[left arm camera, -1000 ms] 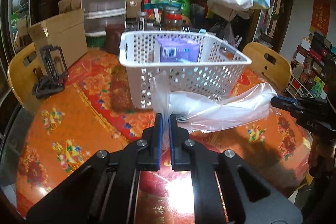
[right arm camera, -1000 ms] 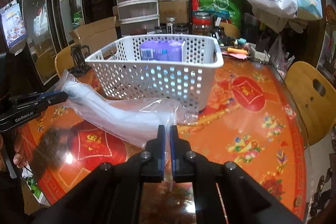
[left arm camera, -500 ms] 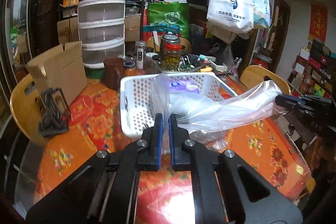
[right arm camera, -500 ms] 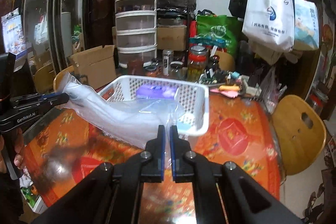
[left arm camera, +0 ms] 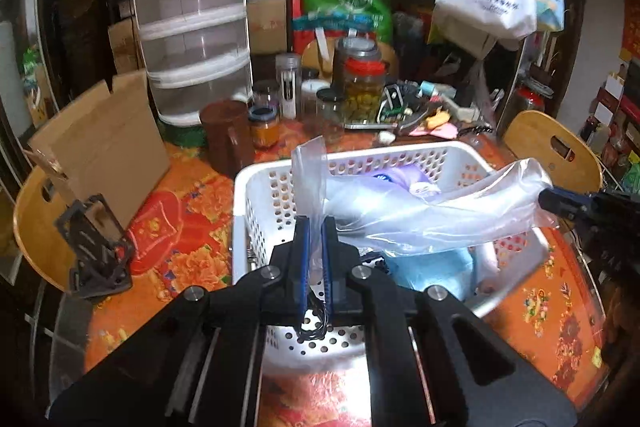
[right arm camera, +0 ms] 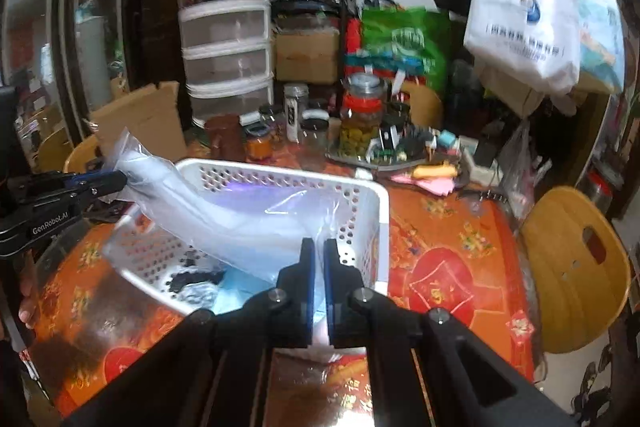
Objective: Organize soft objects
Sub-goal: 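Lower the clear bag into the basket and open the left tool, then move the left tool to the white ribbed ball and close on it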
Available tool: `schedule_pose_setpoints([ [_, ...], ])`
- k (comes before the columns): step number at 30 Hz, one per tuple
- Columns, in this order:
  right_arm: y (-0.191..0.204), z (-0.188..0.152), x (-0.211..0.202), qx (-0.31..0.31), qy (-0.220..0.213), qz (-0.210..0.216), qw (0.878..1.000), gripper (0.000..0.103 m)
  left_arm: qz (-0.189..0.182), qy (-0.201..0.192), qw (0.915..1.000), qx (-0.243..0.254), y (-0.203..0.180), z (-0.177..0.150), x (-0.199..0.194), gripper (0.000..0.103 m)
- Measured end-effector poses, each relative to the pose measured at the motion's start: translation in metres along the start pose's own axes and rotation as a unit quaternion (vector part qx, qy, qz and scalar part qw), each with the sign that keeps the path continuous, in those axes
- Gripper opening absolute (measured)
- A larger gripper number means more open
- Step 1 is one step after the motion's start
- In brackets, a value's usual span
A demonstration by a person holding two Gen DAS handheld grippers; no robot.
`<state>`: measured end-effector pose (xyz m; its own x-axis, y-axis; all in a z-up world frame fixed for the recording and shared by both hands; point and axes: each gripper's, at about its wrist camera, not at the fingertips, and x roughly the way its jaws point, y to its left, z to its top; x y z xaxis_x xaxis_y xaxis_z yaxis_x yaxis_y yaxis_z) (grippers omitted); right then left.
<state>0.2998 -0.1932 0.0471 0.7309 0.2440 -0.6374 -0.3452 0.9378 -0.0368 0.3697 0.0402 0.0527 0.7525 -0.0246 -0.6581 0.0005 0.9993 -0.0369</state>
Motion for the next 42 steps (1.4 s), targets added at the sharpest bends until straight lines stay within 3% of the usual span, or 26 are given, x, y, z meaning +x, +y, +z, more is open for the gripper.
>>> schedule_pose_setpoints([
  [6,-0.006,-0.007,0.045,-0.005,0.023,-0.016,1.000,0.003,0.024,0.028,0.9992,0.018,-0.005,-0.012,0.038,0.005],
  [12,-0.002,-0.012,0.062,-0.013,0.029,-0.014,0.999,0.003,0.048,0.027,0.9982,0.024,-0.001,-0.023,0.057,0.010],
  [14,-0.002,-0.014,0.067,-0.017,0.033,-0.018,0.999,0.006,0.063,0.035,0.9969,0.032,0.001,-0.027,0.059,0.036],
  [15,-0.001,-0.014,0.068,-0.019,0.035,-0.022,0.999,0.014,0.066,0.033,0.9968,0.033,0.002,-0.029,0.060,0.062],
  [16,-0.002,-0.015,0.069,-0.018,0.040,-0.024,0.999,0.027,0.066,0.026,0.9970,0.033,0.004,-0.030,0.057,0.075],
  [17,-0.003,-0.015,0.069,-0.014,0.041,-0.020,0.999,0.034,0.066,0.013,0.9972,0.033,0.004,-0.031,0.054,0.077],
  [19,-0.005,-0.016,0.066,-0.011,0.035,-0.023,0.999,0.063,0.059,0.008,0.9978,0.029,0.006,-0.033,0.049,0.084],
  [21,-0.003,-0.017,0.061,-0.017,0.028,-0.027,0.999,0.073,0.062,0.011,0.9976,0.029,0.006,-0.034,0.048,0.089],
  [25,-0.004,-0.018,0.055,-0.013,0.035,-0.019,0.999,0.089,0.093,0.019,0.9940,0.053,0.001,-0.038,0.042,0.089],
  [28,-0.009,-0.021,0.048,-0.002,0.035,-0.015,0.999,0.098,0.092,0.018,0.9944,0.049,0.005,-0.040,0.034,0.091],
  [36,-0.023,-0.032,0.031,0.021,0.031,-0.008,0.999,0.098,0.079,0.018,0.9963,0.025,0.012,-0.050,0.008,0.093],
  [42,-0.031,-0.056,0.014,0.024,0.032,-0.013,0.999,0.098,0.082,0.018,0.9964,0.009,0.014,-0.075,-0.012,0.094],
])
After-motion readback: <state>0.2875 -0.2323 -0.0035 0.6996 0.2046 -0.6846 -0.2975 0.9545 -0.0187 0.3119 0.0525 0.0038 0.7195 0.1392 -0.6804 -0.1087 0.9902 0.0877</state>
